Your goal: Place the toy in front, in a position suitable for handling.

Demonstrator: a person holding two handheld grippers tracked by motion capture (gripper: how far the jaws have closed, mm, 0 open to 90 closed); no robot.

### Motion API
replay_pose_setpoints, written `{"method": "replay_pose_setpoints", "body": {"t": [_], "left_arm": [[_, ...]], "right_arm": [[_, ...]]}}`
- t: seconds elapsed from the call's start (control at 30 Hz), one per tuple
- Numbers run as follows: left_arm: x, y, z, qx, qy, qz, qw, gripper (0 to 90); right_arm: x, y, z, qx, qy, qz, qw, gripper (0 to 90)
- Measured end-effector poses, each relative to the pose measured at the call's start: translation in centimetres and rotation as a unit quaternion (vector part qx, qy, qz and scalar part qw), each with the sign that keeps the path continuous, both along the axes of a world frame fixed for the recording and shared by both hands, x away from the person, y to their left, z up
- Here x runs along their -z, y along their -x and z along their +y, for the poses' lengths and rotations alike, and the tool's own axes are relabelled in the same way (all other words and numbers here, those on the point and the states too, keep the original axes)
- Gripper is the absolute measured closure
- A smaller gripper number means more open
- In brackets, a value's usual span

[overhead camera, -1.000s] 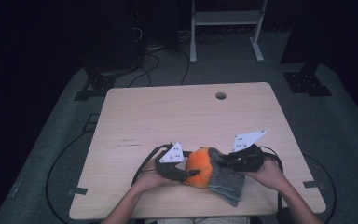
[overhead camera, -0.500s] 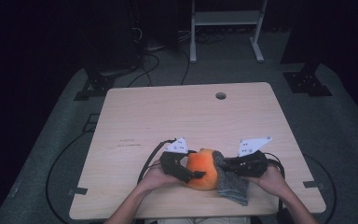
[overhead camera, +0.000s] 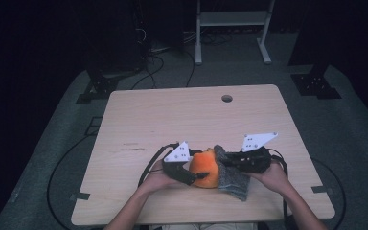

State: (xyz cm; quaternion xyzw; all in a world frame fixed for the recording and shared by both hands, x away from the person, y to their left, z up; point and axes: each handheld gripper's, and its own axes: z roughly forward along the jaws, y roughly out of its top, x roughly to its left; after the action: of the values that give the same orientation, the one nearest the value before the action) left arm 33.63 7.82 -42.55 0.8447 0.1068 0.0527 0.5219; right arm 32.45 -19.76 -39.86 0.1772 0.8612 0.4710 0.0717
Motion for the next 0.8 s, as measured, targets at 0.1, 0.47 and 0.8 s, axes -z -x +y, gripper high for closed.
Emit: {"method": "replay_pose_setpoints", "body": {"t": [0.1,0.47,0.8], "left_arm": [[-0.3,0.0,-0.2,-0.013,-0.007,0.02,0.9997,12.7],[0.0,1.0,0.2,0.003,-0.006,-0.046,0.9989,43.2],[-0.5,1.1,0.5,0.023,-0.004,-0.127,0.9916,45.2]], "right_arm": [[0.1,0.5,0.9,-0.013,0.002,-0.003,0.9999,80.6],[2.6,0.8,-3.1,0.02,0.017,0.042,0.9988,80.5],[0.2,0.4,-2.1,0.0,-0.021,0.011,0.9997,80.4]]}}
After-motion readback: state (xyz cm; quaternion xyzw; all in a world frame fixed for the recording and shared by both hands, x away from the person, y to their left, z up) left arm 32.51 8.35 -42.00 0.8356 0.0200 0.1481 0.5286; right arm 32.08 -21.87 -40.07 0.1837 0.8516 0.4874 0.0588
